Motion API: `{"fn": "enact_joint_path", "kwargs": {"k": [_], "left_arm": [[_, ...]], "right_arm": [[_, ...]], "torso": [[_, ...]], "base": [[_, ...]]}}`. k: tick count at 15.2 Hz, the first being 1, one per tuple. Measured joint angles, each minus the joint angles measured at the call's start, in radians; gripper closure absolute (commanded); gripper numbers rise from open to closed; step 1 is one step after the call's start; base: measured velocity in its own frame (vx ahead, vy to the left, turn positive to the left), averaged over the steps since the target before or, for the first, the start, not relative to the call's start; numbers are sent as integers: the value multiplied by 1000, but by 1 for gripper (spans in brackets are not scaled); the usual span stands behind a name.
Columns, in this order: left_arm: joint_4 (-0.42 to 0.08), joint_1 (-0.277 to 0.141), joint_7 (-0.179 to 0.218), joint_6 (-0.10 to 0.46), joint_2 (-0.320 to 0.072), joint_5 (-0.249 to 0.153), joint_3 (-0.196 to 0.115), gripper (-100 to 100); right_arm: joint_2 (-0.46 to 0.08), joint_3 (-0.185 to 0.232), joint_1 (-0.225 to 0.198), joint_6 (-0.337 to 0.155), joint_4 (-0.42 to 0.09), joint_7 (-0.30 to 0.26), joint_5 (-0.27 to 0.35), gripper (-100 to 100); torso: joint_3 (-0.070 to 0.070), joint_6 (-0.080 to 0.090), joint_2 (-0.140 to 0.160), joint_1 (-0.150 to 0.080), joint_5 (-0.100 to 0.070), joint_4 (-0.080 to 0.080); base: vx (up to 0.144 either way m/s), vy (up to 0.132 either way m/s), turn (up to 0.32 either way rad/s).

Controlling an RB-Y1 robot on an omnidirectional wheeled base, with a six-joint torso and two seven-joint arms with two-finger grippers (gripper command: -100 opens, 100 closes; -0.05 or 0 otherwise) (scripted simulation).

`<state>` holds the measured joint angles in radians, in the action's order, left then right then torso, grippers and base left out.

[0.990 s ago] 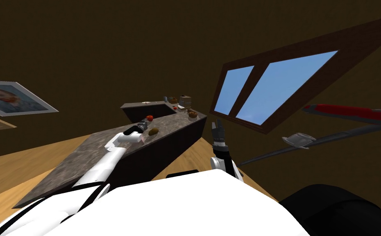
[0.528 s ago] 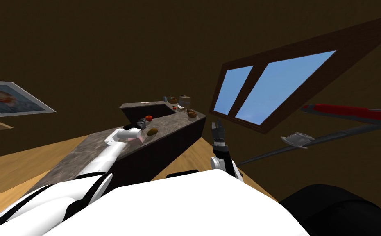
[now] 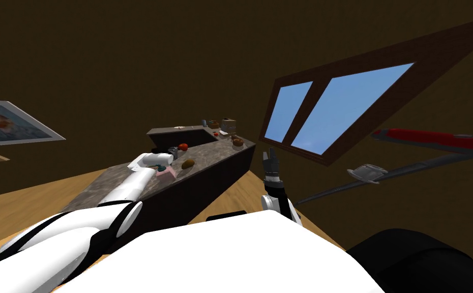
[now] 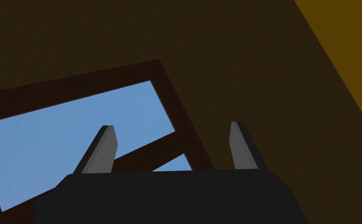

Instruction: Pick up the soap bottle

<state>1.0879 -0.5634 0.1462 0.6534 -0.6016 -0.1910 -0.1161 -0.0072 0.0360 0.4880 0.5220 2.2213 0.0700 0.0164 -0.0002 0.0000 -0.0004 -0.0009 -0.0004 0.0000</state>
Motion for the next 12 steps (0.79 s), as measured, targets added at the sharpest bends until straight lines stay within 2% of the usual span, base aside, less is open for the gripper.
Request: {"fn": "enact_joint_path", "kwargs": {"k": [1,3,5,7,12], "left_arm": [[-23,-22,-1,19,-7,-4,-2,-100],[-34,-35,0,58,-10,-5,-4,-100],[-80,-75,-1,92,-24,-13,-7,-100],[-95,-92,0,129,-27,-14,-9,-100],[-192,-181,-3,227,-57,-33,-17,-100]], "right_arm": [[0,0,0,0,0,0,0,0],[0,0,0,0,0,0,0,0],[0,0,0,0,0,0,0,0],[0,0,0,0,0,0,0,0],[0,0,0,0,0,0,0,0]], "torso": [[0,0,0,0,0,0],[0,0,0,0,0,0],[0,0,0,0,0,0],[0,0,0,0,0,0],[0,0,0,0,0,0]], "base": [[4,-10,-9],[1,-9,-6],[1,-13,-12],[2,-8,-5],[1,-11,-10]]}}
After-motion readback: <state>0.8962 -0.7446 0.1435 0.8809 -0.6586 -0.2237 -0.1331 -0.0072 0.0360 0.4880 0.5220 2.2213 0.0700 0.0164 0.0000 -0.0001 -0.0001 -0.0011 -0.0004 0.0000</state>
